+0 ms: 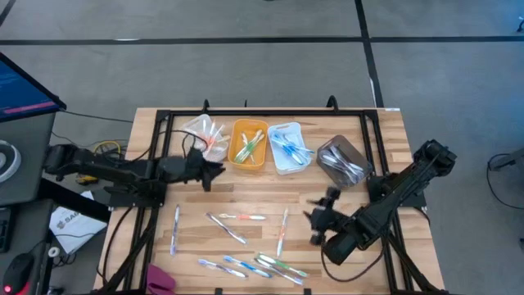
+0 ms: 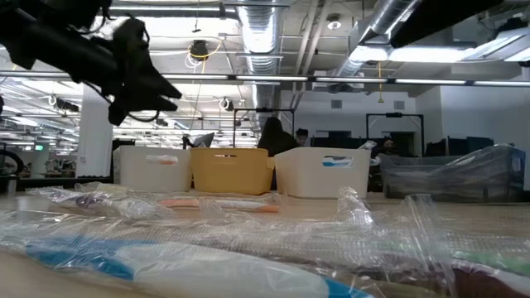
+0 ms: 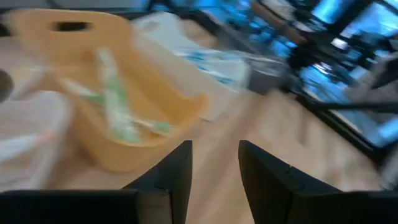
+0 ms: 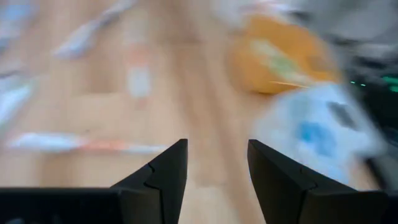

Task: Pick & Place Toothbrushes
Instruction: Put the white violet toothbrush into the black transparent bin

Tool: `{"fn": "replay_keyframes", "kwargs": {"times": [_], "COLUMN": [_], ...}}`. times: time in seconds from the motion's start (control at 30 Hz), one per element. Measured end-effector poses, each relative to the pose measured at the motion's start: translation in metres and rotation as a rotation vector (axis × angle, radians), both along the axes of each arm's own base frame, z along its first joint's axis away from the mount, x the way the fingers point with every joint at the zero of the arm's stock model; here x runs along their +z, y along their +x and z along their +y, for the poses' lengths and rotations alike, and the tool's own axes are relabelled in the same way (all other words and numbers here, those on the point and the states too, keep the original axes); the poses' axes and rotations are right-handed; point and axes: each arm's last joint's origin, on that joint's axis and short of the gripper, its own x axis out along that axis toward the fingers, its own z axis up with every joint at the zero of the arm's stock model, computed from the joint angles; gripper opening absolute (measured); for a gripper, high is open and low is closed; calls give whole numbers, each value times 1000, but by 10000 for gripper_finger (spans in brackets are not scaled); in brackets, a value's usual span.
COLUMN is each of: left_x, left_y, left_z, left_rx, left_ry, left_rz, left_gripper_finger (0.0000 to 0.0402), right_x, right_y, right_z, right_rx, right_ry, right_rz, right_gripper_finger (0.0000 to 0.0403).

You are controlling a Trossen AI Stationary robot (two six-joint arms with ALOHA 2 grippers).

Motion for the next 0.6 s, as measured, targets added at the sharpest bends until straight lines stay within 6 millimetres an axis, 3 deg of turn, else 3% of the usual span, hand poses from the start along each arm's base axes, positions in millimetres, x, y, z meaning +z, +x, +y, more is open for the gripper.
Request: {"fn": "replay_keyframes", "kwargs": {"times": [0.2, 0.4, 0.5, 0.6], "left_x": [1, -3, -7, -12], "left_y": [4, 6, 7, 8], "left_z": [-30, -52, -57, -60], "left_rx": [-178, -271, -299, -302], "left_ry": [43, 52, 57, 65], "left_rz": [-21, -23, 1, 29], "left_gripper_finger": [122, 122, 122, 122], "right_x": [3, 4, 5, 8], "right_y": [17, 31, 39, 47], "right_z": [13, 2, -3, -2], "right_rx": [351, 536, 591, 658], "right_ry": [77, -30, 65, 274], "right_rz": [145, 235, 231, 194], "right_gripper_finger": [161, 161, 161, 161]}}
